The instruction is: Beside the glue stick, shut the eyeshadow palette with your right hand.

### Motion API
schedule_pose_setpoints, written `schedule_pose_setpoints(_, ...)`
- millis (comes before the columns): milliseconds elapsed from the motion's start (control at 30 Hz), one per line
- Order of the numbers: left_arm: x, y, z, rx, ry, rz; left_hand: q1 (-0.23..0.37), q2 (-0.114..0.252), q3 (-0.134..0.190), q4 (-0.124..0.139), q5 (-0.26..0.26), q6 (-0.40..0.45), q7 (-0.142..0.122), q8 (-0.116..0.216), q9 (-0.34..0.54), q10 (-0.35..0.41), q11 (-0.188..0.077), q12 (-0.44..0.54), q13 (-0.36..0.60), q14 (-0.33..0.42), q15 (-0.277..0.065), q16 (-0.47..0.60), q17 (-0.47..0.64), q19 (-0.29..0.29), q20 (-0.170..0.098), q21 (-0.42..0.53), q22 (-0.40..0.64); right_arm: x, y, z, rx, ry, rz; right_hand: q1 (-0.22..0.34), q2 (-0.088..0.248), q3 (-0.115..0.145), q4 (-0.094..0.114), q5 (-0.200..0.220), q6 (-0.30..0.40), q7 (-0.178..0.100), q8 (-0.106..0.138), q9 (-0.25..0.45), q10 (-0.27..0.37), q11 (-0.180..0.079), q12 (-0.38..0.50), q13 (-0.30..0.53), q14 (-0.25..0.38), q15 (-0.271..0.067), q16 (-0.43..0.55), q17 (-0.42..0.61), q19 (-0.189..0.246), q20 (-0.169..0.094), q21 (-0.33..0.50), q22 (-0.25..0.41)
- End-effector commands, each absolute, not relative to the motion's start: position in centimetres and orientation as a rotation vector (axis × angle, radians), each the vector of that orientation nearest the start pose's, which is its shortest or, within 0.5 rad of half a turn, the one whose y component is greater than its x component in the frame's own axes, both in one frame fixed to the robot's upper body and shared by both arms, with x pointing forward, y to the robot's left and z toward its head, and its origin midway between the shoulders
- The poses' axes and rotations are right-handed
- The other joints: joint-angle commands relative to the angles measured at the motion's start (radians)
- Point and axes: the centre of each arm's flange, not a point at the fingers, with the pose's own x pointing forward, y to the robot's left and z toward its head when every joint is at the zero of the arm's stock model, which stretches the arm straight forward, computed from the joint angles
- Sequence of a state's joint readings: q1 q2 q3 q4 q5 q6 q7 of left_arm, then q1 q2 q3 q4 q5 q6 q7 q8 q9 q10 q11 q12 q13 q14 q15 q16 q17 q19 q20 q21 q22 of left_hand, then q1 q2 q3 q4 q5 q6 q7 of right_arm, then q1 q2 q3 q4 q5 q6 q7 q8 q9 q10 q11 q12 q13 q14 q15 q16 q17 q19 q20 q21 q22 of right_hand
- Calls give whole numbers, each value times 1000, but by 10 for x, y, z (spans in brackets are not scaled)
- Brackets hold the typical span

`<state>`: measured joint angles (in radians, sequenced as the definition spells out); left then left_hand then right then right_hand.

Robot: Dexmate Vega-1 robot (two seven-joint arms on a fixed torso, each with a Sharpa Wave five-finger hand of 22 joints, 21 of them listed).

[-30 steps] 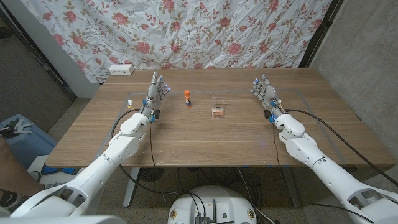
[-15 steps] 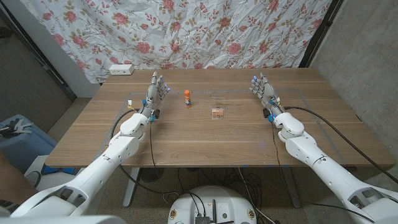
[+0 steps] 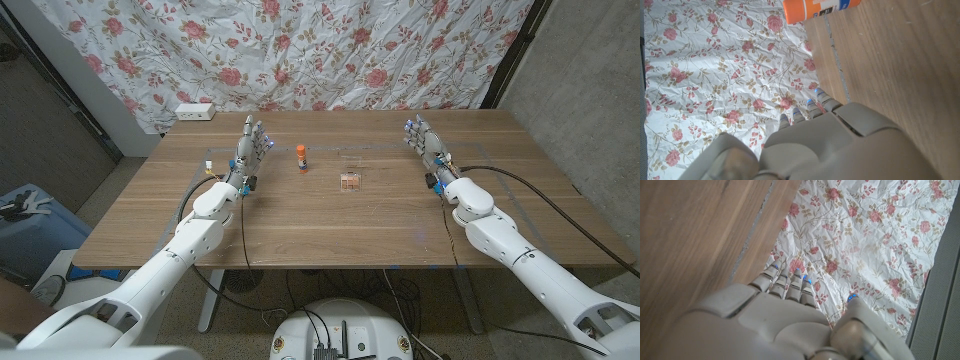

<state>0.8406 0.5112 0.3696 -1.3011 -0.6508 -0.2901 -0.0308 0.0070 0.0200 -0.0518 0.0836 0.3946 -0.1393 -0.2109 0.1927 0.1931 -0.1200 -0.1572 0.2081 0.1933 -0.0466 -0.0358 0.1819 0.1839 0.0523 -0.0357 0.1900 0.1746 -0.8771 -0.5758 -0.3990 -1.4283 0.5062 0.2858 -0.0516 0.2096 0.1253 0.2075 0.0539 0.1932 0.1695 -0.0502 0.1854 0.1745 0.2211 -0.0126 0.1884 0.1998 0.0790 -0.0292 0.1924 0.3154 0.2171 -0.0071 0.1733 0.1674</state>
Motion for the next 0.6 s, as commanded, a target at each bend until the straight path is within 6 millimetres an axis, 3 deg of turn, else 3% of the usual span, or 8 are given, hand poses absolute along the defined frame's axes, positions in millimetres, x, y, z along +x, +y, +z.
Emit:
schedule_pose_setpoints(33, 653, 290, -27, -41, -593, -207, 9, -1, 1, 5, 4, 3, -9, 6, 3, 0, -8, 5, 3, -9, -71, 7, 3, 8, -9, 7, 4, 621, -274, -5, -291, -644, 168, -4, 4, 5, -4, 5, 3, 1, 3, 5, -13, 2, -2, -1, -11, 2, -1, 1, -12, 0, -2, 3)
schedule_pose_setpoints(600, 652, 291, -28, -42, -593, -207, 9, -1, 2, 5, 4, 3, -9, 6, 3, 1, -9, 5, 3, -9, -70, 7, 3, 8, -10, 6, 4, 620, -262, 14, -445, -654, 167, -21, 2, 2, -2, 4, -6, 4, 1, 5, -41, 5, -5, -2, -28, 11, 3, -2, -22, 4, 7, 3)
